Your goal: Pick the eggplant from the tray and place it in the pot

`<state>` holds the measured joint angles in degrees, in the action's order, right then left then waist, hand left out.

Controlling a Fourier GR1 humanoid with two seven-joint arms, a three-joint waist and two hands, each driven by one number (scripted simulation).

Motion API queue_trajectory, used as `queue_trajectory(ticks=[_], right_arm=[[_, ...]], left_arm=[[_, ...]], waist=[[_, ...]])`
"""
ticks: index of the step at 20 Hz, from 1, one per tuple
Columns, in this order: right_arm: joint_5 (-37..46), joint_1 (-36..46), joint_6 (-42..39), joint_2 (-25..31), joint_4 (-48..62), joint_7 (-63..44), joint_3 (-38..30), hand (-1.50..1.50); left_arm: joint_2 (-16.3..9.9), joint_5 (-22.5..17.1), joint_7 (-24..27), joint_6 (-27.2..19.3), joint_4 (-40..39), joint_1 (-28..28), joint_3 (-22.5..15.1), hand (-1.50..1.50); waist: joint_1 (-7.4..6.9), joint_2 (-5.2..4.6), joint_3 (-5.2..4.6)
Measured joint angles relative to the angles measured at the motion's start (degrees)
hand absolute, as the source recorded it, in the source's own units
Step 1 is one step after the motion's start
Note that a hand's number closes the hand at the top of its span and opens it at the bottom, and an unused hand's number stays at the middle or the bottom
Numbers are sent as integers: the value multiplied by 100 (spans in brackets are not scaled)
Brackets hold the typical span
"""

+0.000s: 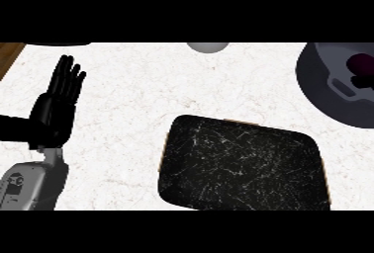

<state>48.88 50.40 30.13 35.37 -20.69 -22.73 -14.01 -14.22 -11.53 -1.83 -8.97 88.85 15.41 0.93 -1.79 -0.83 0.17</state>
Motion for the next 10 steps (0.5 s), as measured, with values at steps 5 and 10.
queue_trajectory(ticks=[5, 10], right_arm=[[-435, -26, -170, -76, 306, 968, -340, -150], [-842, 136, 15, -15, 229, 1779, -716, -150]], left_arm=[[52, 84, -12, -15, -19, 62, -48, 0], [77, 97, 32, -1, -71, 76, -13, 0]], waist=[[-23, -9, 4], [-38, -7, 3]])
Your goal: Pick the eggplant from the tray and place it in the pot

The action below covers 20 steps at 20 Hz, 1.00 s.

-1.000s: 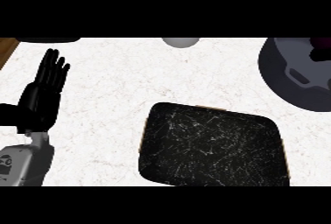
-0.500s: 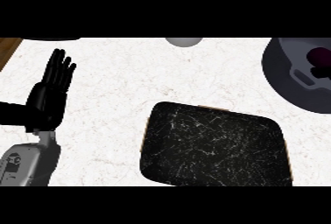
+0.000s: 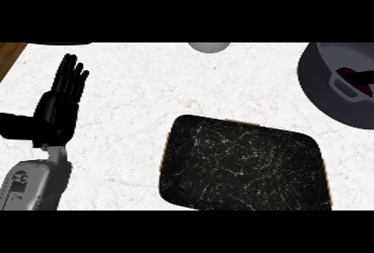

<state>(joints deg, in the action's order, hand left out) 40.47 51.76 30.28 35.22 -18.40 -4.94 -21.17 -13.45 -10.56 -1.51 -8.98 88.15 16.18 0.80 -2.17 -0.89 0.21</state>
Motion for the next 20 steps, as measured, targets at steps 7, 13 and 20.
queue_trajectory(ticks=[7, 13, 20], right_arm=[[-945, 20, 368, -83, -310, 609, -843, -150], [-1723, -203, 288, 87, -580, 1237, -1460, -150], [-2603, -1005, -22, 168, -1120, 2037, -2002, -150]], left_arm=[[-50, 0, -91, -8, 31, 14, 109, 0], [-50, 21, -91, 24, 1, 2, 170, 0], [-57, 53, -34, 103, -143, 32, 277, 0]], waist=[[88, 34, -6], [142, 55, -10], [215, 79, -15]])
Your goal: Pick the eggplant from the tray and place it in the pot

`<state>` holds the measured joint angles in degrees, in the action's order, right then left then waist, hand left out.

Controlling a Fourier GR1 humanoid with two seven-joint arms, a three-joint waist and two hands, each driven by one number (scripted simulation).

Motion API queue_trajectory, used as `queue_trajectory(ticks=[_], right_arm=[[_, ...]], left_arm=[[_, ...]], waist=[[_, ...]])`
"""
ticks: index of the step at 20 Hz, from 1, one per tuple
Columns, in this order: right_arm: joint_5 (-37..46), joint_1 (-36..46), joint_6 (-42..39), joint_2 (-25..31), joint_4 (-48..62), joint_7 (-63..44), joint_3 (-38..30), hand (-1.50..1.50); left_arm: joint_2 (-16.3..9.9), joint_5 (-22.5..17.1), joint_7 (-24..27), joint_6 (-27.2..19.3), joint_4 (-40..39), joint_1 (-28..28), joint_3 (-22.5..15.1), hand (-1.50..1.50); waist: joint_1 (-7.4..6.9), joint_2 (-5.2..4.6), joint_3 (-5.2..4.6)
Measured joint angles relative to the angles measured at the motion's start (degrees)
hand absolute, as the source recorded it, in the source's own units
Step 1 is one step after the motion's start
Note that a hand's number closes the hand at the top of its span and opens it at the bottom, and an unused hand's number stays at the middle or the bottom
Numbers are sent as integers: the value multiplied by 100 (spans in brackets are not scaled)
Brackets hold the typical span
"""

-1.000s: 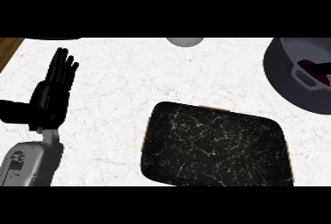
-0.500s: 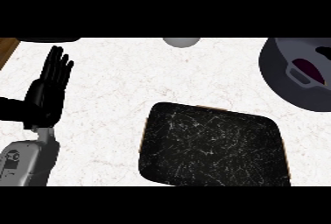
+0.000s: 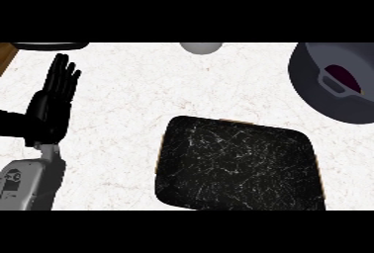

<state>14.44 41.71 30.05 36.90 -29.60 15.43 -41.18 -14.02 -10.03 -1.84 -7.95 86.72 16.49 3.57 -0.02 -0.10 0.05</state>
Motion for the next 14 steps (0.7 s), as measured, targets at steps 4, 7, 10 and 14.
queue_trajectory(ticks=[4, 7, 10, 14], right_arm=[[-404, -540, -358, 222, -175, 288, -235, -150], [-664, -903, -603, 393, -328, 403, -357, -150], [-921, -1286, -882, 571, -477, 452, -471, -150], [-1265, -1751, -1185, 738, -562, 613, -626, -150]], left_arm=[[11, -17, -11, 48, 63, -78, 53, 0], [39, 27, -20, 34, 98, -92, 66, 0], [35, 27, 17, 101, 63, -112, 114, 0], [96, 98, 48, 107, 148, -192, 104, 0]], waist=[[11, 7, -2], [17, 10, -3], [23, 12, -4], [16, 12, -4]])
